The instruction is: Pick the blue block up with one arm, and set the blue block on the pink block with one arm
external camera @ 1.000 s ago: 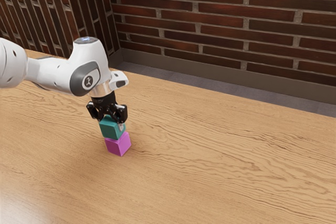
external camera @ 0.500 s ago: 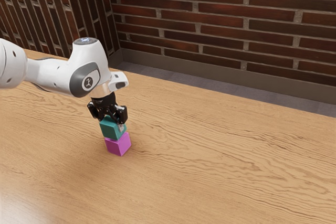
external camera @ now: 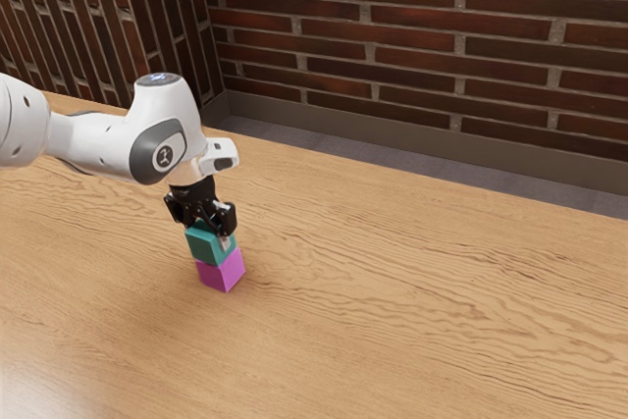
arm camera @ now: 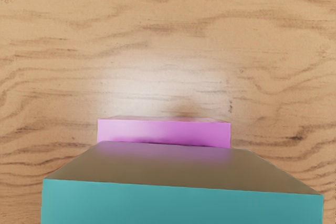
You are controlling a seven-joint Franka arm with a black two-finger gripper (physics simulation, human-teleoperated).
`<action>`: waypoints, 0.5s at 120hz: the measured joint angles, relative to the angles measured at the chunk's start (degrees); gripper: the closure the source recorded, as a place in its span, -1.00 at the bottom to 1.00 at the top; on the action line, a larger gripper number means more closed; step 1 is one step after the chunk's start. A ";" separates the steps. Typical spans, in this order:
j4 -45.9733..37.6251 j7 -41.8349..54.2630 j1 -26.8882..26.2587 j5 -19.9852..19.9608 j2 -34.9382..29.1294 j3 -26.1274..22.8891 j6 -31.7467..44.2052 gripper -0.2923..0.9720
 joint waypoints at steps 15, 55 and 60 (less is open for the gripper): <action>0.11 -0.60 0.00 -0.18 0.09 0.15 -0.02 -0.02; 0.51 -2.53 0.10 -0.31 0.53 0.46 -0.07 -0.02; 0.50 -2.76 0.09 -0.32 0.53 0.47 -0.07 -0.02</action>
